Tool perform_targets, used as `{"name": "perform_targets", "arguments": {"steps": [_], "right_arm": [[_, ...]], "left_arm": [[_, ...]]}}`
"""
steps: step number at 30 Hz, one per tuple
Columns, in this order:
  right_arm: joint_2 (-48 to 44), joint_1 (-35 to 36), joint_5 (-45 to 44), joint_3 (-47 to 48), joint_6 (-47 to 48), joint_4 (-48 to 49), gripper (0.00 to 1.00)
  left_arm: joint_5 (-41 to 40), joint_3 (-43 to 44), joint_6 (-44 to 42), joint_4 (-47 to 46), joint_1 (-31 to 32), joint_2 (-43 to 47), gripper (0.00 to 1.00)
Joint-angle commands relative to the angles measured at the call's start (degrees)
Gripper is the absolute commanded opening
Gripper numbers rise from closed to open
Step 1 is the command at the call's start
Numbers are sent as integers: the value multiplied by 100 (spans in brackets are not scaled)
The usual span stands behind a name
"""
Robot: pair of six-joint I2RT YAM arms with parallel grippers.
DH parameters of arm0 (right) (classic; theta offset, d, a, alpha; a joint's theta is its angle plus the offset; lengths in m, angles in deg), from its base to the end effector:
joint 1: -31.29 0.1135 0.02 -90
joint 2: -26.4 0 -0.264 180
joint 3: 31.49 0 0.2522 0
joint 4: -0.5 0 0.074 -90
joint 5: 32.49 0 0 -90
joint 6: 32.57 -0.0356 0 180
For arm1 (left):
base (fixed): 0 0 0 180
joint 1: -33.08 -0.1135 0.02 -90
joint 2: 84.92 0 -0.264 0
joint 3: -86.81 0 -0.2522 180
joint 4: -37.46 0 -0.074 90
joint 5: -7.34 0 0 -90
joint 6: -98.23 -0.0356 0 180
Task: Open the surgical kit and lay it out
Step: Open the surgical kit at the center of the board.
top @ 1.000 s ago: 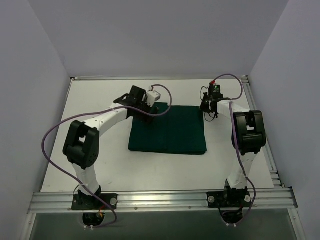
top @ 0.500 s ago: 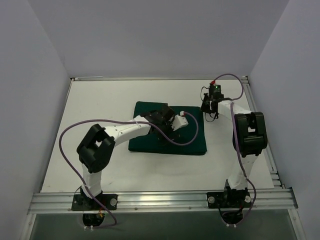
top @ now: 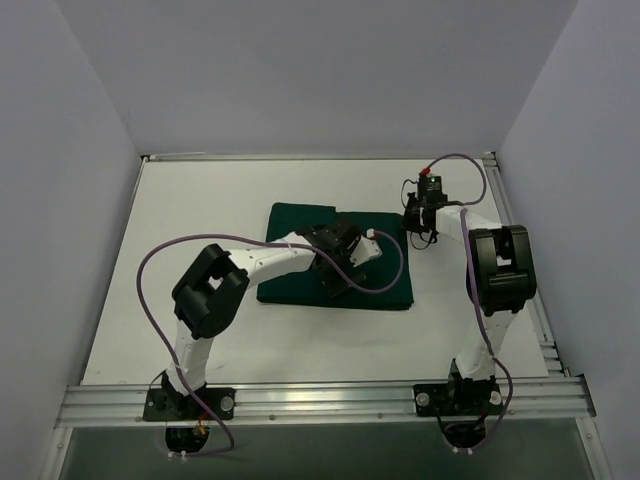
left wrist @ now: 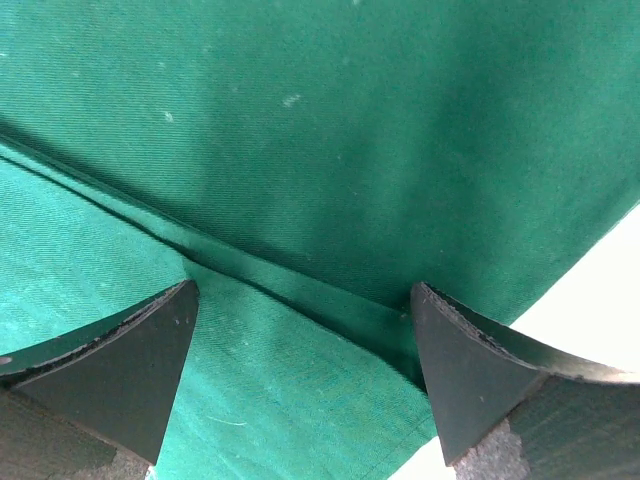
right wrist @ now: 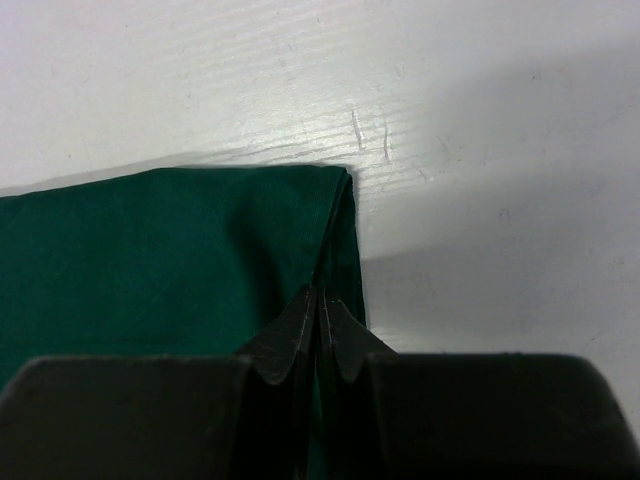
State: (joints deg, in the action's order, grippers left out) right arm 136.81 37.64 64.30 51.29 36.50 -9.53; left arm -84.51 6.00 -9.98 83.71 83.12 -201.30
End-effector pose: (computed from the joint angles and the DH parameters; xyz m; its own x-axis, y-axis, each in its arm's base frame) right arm 0.4190 0.0509 0.1772 -0.6396 0.2857 -0.7136 0.0275 0.9362 0.3503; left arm 0.2753 -0.3267 0.1775 -0.3092 0.8553 -0.4157 0.8984 0.4060 0.1672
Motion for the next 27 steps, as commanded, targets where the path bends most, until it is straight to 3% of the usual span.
{"name": "perform_targets", "arguments": {"steps": [1, 3, 10, 13, 17, 22, 25, 26, 27], "right_arm": [[-283, 7, 25, -81, -17, 75, 0], [-309, 7, 25, -133, -17, 93, 0], [-318, 7, 59, -222, -60, 155, 0], [-362, 15, 68, -230, -69, 155, 0], [-450, 15, 60, -230, -61, 120, 0], [-556, 15, 33, -265, -34, 76, 0], [-591, 15, 24, -274, -34, 49, 0], [-600, 15, 24, -274, -34, 49, 0], [-608, 15, 33, -274, -43, 49, 0]], "left_arm": [[9, 343, 196, 143, 6, -95, 97], [-44, 352, 205, 240, 6, -157, 93], [-105, 343, 205, 284, -21, -113, 54], [-88, 369, 205, 249, -38, -34, 45], [-123, 431, 222, 223, -73, 53, 26], [-44, 483, 275, 188, -144, 255, 15], [-9, 519, 284, 205, -223, 309, 15], [17, 536, 284, 240, -240, 326, 16], [96, 554, 284, 258, -301, 344, 28]]}}
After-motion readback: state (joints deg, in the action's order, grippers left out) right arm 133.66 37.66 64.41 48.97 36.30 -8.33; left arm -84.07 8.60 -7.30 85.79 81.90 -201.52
